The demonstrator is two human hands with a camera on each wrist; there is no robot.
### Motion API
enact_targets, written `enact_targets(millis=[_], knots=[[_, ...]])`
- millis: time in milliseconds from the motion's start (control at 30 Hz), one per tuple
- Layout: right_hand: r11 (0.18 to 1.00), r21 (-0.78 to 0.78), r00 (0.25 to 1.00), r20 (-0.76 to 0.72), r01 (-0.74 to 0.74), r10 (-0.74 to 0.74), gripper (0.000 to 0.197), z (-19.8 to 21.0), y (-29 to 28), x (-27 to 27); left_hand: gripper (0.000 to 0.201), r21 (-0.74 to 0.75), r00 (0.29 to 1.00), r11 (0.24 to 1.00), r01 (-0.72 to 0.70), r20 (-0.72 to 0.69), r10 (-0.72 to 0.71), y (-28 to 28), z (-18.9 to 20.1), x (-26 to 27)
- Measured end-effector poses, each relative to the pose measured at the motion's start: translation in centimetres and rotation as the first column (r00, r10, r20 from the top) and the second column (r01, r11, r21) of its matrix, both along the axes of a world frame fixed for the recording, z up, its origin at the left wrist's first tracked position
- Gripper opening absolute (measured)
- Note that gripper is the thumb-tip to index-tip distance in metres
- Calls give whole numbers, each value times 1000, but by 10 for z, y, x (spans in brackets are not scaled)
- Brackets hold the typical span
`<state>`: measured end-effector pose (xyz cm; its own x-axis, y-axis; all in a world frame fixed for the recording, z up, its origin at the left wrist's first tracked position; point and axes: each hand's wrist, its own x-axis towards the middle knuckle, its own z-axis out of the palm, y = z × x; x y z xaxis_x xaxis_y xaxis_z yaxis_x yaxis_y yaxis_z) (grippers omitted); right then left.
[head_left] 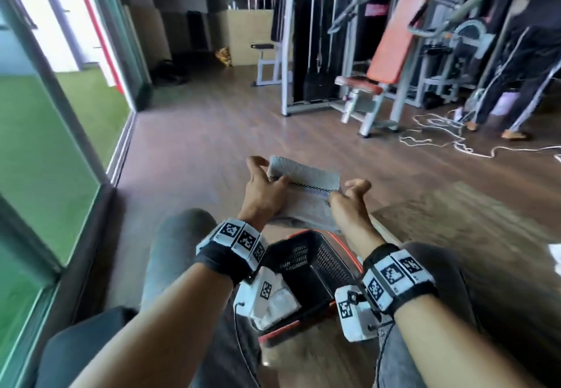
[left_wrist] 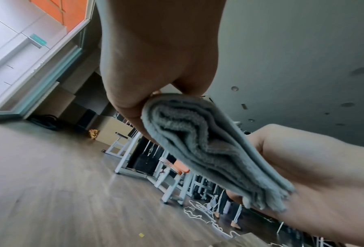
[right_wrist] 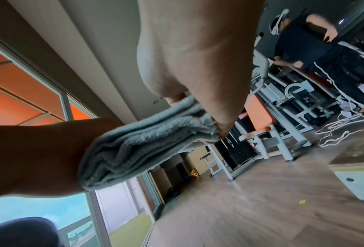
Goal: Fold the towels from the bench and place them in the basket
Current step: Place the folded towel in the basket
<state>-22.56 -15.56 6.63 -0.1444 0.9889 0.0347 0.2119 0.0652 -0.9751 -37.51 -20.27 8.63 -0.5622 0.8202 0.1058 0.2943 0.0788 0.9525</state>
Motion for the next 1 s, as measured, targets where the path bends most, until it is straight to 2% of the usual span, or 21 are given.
enact_targets(millis=[100,233,467,667,733,833,933,1000], knots=[[998,-25,995,75,-59,60,25,-19,10,-11,25,-91,998,995,-51,-49,47,4,-26,-12],[989,-88,961,244,-115,133,22,-51,23,-24,9,-206,996,975,-81,31,89,8,-74,-26],[933,-322,819,485,-158,306,36,-126,57,-58,14,-458,995,889,13,95,35,28,-178,-40],[881,-468,643,653,-73,400,41,-215,107,-62,15,-606,976,778,165,212,-42,82,-290,-42],[860,-509,591,681,-42,432,44,-245,125,-59,18,-637,961,737,226,268,-64,99,-323,-37],[843,-538,554,693,-30,462,44,-285,150,-57,26,-676,942,675,297,324,-90,124,-364,-31],[844,-533,520,704,-63,484,44,-313,170,-61,13,-683,926,650,332,368,-86,148,-389,-26],[845,-528,505,707,-90,495,46,-329,179,-65,24,-679,921,650,341,381,-86,160,-408,-24]])
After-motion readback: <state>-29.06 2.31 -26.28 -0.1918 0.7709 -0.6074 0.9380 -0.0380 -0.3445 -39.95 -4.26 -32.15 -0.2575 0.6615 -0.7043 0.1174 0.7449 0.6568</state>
